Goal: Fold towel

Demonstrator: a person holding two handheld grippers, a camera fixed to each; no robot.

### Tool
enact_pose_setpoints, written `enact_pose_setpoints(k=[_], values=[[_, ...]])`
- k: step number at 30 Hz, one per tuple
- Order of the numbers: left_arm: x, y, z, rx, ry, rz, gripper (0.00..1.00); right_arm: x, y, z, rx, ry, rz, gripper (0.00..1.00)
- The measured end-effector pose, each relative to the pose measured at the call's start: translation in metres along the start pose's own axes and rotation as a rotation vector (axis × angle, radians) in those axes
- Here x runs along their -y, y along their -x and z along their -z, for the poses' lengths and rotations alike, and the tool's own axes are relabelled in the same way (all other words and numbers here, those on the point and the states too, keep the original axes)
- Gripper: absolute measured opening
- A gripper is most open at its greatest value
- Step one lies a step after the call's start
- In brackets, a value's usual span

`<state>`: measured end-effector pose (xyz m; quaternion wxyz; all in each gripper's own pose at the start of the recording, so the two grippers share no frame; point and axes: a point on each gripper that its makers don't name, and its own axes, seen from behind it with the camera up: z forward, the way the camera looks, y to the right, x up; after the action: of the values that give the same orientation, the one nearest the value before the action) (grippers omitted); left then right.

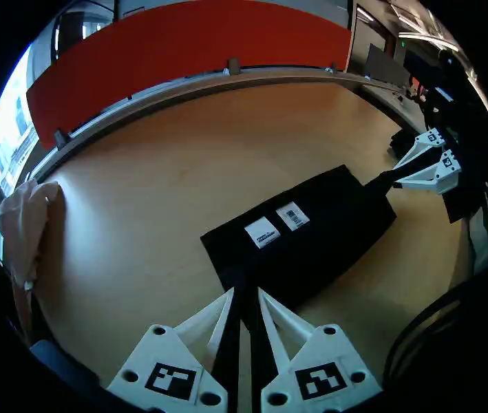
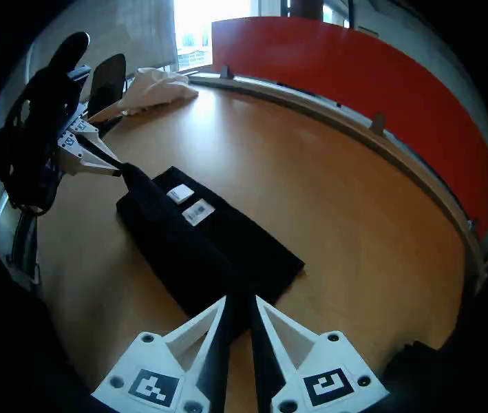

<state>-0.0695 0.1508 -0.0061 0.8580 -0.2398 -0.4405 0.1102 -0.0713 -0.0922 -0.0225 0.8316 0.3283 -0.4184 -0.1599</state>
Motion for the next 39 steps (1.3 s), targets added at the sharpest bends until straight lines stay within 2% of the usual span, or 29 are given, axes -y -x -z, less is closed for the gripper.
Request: enact_pose_setpoints(k=[6, 15, 24, 31, 33, 37, 39], values=[[0.004, 0.003, -0.016, 0.003, -0.009, 0.004, 0.09, -0.005, 0.003, -0.014, 0.008, 0.004, -0.018, 0.16], [0.011, 0.003, -0.039, -0.002, -0.027, 0.004, 0.12, -0.012, 0.006, -0.031, 0.010, 0.010, -0.075, 0.17], [0.019, 0.002, -0.050, -0.007, -0.044, 0.002, 0.20, -0.017, 0.010, -0.041, 0.009, 0.027, -0.090, 0.22], [0.026, -0.001, -0.057, -0.009, -0.061, -0.005, 0.25, -0.026, 0.009, -0.046, 0.001, 0.064, -0.096, 0.33], [0.028, -0.002, -0.059, -0.010, -0.067, -0.011, 0.32, -0.030, 0.009, -0.047, 0.000, 0.072, -0.101, 0.38], [0.034, -0.006, -0.062, -0.017, -0.084, -0.030, 0.44, -0.038, 0.008, -0.048, 0.000, 0.099, -0.107, 0.57], [0.036, -0.008, -0.062, -0.019, -0.092, -0.040, 0.51, -0.042, 0.008, -0.049, -0.001, 0.111, -0.105, 0.61]])
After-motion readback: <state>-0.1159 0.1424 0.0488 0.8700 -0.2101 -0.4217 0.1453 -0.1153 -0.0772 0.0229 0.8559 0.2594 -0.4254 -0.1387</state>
